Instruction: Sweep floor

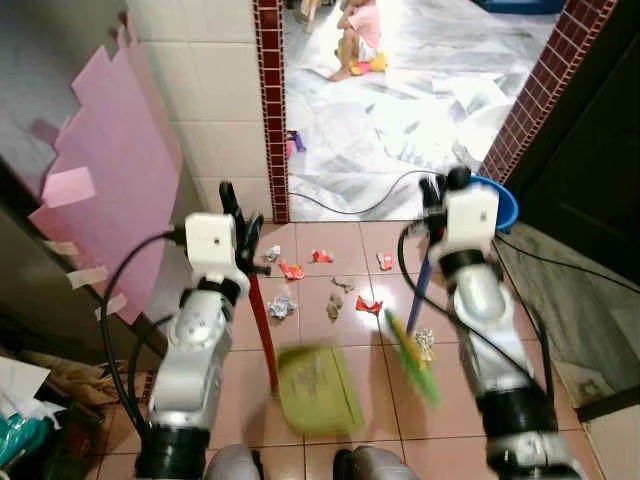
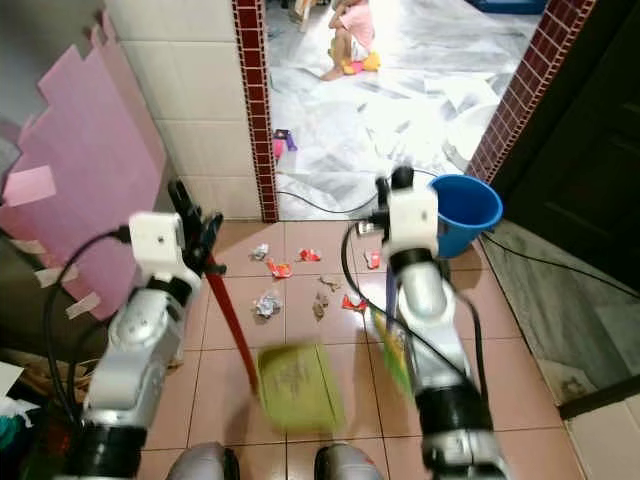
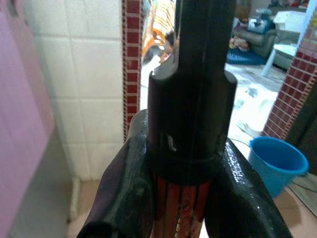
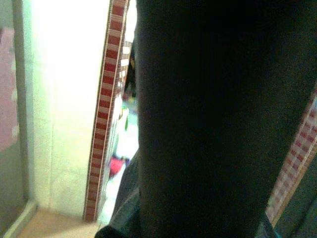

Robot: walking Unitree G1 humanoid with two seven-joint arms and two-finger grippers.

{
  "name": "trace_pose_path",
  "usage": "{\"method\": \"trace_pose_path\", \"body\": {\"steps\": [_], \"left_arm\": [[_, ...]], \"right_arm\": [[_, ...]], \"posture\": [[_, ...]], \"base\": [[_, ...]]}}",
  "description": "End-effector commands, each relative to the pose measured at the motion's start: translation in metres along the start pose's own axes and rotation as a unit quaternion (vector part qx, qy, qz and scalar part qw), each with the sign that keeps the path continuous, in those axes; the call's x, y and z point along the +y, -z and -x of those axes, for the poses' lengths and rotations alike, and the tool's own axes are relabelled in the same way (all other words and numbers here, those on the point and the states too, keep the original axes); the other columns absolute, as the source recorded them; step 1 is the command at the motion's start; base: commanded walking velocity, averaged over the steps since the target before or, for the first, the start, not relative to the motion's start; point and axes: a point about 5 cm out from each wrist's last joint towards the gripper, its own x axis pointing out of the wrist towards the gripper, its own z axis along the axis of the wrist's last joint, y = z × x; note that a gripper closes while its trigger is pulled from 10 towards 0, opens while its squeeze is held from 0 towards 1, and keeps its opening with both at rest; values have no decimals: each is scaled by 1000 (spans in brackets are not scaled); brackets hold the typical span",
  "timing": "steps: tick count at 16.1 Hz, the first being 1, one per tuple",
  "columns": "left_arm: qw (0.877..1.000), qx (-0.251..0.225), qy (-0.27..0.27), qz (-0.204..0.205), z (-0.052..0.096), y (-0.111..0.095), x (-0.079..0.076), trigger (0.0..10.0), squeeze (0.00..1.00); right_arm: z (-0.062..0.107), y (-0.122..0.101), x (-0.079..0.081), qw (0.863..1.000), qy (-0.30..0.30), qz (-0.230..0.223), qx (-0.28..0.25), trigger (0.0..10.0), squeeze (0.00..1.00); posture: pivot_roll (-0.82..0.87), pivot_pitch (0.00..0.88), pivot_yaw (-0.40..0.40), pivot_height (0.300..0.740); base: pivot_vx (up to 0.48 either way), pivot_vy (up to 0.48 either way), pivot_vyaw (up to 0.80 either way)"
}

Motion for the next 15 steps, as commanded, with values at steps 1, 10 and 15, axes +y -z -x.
{"method": "trace_pose_path", "body": {"steps": [1, 10, 15], "left_arm": [[1000, -24, -7, 2, -4, -11, 3, 10000, 0], [1000, -5, -17, -7, 7, 0, 3, 10000, 0], [998, 22, -65, -5, 16, 12, 13, 10000, 0]], "right_arm": [[-13, -31, -10, 997, 15, 25, -78, 10000, 0], [-27, 1, -39, 993, 47, 101, -25, 10000, 0], [-22, 38, -18, 995, 29, 84, 47, 10000, 0]], "posture": [[8, 0, 0, 740], [40, 0, -10, 740], [74, 34, -19, 740]], "base": [[0, 0, 0], [0, 0, 0], [0, 0, 0]]}}
